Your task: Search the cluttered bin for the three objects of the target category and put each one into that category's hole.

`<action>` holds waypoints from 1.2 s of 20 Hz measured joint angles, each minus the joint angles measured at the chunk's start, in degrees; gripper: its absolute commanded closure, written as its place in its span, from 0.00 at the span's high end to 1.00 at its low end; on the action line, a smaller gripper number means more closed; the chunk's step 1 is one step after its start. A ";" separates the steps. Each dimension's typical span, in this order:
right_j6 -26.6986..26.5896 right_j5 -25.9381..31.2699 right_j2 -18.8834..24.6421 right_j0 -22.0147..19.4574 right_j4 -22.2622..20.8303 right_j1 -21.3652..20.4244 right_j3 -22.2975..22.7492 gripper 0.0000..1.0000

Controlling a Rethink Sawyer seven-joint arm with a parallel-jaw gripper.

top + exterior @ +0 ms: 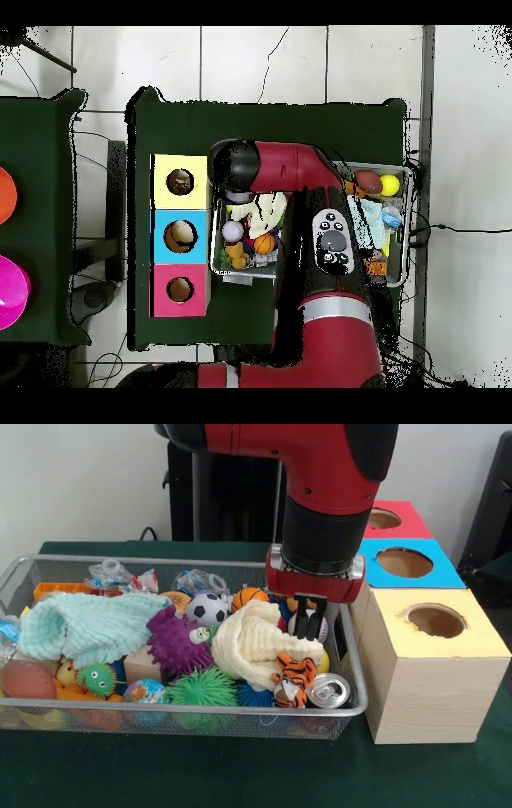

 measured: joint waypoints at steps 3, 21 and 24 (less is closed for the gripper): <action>0.00 0.40 0.01 0.01 0.01 0.70 -1.08 0.00; 0.00 0.44 0.02 0.01 -0.09 5.38 -6.62 0.00; 0.00 0.44 0.02 0.01 -0.14 5.54 -6.70 1.00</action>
